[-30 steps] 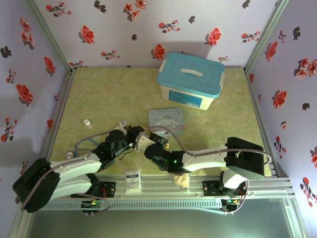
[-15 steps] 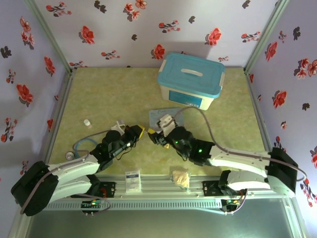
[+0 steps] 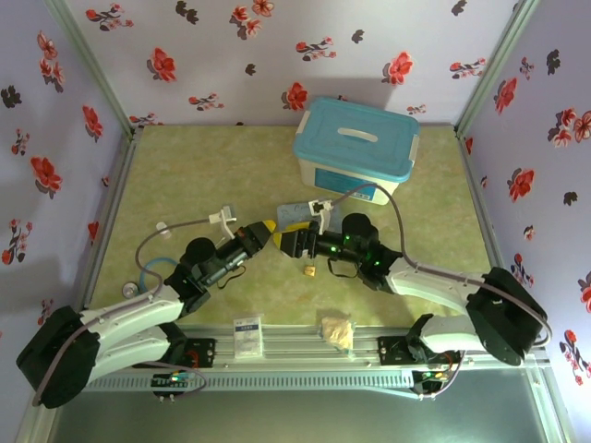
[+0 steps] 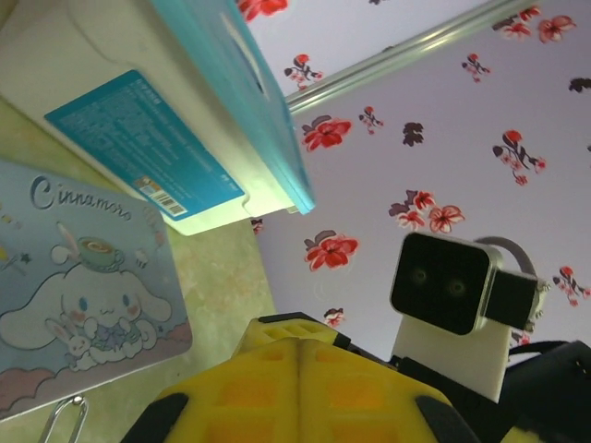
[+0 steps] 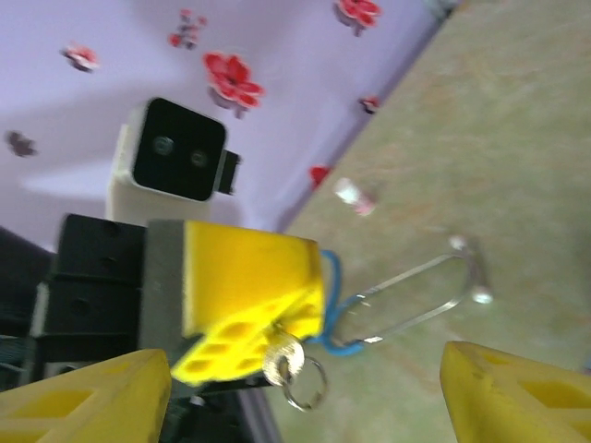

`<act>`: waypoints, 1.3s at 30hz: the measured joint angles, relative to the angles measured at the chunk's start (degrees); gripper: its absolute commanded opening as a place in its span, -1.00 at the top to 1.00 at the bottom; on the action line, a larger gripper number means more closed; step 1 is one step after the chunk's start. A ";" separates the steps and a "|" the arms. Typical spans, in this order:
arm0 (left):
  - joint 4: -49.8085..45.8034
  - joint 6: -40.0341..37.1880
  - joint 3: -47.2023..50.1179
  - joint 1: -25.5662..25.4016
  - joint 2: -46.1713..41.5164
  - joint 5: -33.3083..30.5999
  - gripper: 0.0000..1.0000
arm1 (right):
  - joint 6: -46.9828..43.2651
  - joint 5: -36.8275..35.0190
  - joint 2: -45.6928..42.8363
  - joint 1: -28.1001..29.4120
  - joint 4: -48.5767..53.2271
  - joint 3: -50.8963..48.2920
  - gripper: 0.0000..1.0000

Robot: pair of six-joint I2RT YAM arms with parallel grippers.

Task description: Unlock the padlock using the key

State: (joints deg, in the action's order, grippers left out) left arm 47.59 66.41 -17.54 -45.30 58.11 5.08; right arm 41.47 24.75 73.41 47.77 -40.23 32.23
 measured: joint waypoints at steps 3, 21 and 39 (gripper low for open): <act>3.08 -1.73 0.20 0.00 0.00 1.07 1.00 | 4.20 2.93 2.25 -0.59 -7.54 -0.98 -0.32; 11.67 -2.29 3.37 0.00 0.11 1.99 1.00 | 11.30 7.69 6.95 -0.92 -19.85 -2.47 0.73; 16.26 -0.98 4.55 0.00 2.27 0.72 1.00 | 13.75 8.44 8.68 -1.05 -23.37 -2.56 0.95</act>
State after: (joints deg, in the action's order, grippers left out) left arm 63.86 65.43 -12.99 -45.30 60.38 5.80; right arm 55.22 33.19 82.08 46.72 -63.59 29.67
